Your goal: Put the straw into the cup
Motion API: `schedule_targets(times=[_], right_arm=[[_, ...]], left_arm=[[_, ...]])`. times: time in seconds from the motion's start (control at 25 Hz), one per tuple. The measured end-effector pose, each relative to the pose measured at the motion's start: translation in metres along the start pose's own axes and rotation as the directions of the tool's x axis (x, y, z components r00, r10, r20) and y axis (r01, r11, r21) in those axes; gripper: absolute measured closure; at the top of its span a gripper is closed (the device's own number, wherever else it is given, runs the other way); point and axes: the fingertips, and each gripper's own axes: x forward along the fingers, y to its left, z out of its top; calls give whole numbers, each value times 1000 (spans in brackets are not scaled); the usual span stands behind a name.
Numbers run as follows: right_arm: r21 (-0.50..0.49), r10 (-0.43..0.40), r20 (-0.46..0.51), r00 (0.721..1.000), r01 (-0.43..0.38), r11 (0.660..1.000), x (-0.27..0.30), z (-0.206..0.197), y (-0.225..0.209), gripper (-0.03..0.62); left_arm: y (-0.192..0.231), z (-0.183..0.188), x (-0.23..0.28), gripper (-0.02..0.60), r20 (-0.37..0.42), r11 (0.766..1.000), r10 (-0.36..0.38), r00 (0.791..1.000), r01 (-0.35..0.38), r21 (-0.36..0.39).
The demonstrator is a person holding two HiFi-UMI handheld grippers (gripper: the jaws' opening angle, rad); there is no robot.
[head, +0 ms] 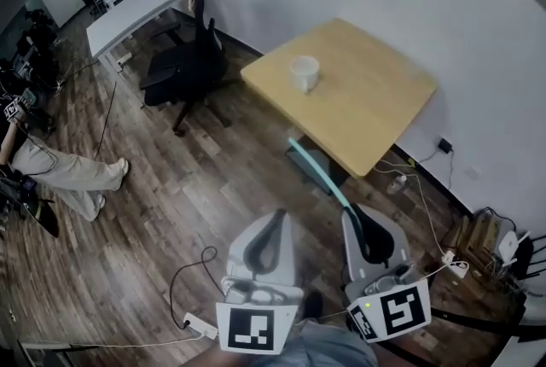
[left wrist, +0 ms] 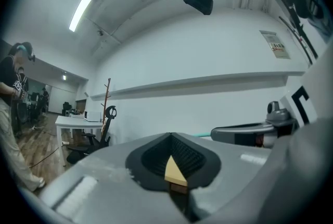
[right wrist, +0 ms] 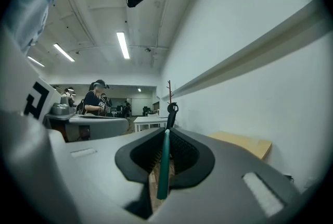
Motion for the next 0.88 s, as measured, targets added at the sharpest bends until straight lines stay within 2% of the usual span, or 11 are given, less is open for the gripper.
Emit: schedule_targets(times=[0.32, 0.6, 0.88], right_arm=[[7, -45, -44, 998, 46, 999, 90, -13, -13, 559], [-46, -91, -15, 996, 90, 995, 152, 8, -7, 559], [-78, -145, 56, 988, 149, 986, 170, 35, -11, 559]], left_arm=[[66, -8, 73, 565, -30, 999, -45, 999, 45, -13], [118, 16, 113, 565, 28, 996, -91, 996, 91, -20], [134, 39, 133, 565, 98, 991, -130, 987, 130, -3]])
